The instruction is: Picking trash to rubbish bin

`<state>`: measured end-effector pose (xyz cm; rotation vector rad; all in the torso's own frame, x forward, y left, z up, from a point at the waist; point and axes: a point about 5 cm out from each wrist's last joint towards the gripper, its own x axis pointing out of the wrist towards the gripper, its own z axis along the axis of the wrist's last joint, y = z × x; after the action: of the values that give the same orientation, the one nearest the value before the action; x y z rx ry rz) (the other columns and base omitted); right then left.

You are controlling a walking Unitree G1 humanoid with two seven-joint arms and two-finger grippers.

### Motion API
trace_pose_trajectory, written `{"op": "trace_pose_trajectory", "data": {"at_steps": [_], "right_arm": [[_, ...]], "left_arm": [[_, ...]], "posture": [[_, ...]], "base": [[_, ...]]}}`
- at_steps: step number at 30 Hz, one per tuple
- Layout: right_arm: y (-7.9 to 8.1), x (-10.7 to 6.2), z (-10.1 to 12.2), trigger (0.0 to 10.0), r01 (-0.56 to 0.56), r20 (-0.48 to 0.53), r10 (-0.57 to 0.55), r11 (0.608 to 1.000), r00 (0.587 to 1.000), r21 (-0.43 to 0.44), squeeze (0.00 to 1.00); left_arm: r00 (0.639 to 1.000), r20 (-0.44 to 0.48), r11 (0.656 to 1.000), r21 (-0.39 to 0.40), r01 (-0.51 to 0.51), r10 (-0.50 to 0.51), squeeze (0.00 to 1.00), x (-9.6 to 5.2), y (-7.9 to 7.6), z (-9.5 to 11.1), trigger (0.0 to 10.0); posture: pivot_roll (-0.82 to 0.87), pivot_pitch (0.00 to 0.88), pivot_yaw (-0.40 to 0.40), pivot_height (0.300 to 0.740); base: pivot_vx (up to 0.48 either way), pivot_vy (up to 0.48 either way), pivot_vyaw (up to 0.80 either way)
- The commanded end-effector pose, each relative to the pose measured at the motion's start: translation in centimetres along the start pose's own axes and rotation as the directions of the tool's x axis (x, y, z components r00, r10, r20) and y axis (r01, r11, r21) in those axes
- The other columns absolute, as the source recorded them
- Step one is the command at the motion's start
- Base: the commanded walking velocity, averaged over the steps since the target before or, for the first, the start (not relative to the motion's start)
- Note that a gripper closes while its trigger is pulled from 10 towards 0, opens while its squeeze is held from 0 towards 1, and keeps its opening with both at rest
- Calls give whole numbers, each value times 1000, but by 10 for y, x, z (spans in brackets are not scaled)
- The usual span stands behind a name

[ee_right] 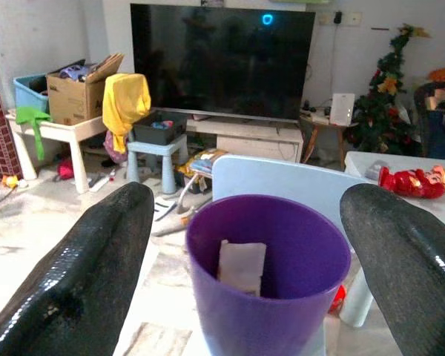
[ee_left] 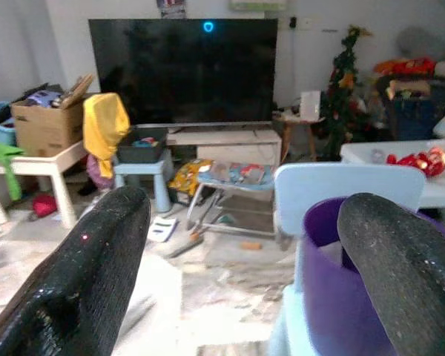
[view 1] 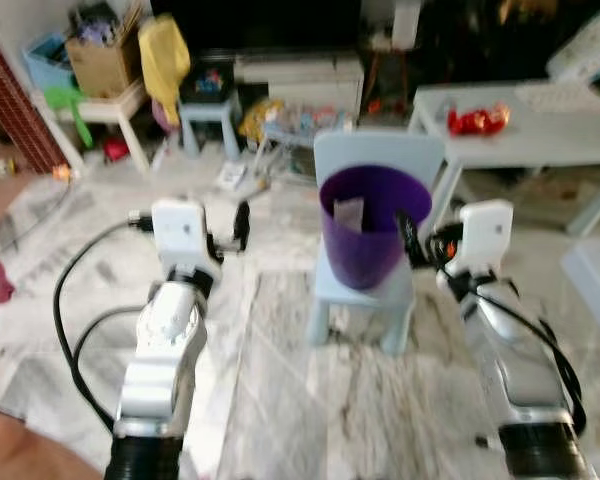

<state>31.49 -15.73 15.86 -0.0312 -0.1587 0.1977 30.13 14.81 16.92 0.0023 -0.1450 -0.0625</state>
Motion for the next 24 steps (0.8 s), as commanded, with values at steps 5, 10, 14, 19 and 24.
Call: {"op": "trace_pose_trajectory", "data": {"at_steps": [5, 10, 14, 19, 24], "right_arm": [[4, 1, 4, 10000, -16, 17, 17, 1000, 1000, -6, 0], [4, 2, 4, 10000, -17, 17, 17, 1000, 1000, -5, 0], [4, 1, 4, 10000, -16, 15, 16, 1000, 1000, -6, 0], [4, 1, 4, 10000, -17, 15, 17, 1000, 1000, -7, 0], [4, 2, 4, 10000, -15, 17, 16, 1000, 1000, -7, 0]], "left_arm": [[1000, -1, 1000, 0, -5, 5, 0, 0, 3, 0, 10000], [1000, 0, 1000, -2, -4, 4, 0, 0, 2, 1, 10000], [1000, -3, 1000, -1, -1, 1, 0, 0, 2, 0, 10000], [1000, -1, 1000, -1, 2, -2, 0, 1, 1, 1, 10000], [1000, 1, 1000, 2, 5, -5, 0, 1, 1, 1, 10000]], "posture": [[6, 68, 12, 740], [4, 73, 14, 740], [3, 73, 14, 740], [2, 69, 14, 740], [3, 66, 16, 740]], "base": [[-273, 0, 0], [-272, 0, 0], [-261, 0, 0], [-259, 0, 0], [-257, 0, 0]]}}
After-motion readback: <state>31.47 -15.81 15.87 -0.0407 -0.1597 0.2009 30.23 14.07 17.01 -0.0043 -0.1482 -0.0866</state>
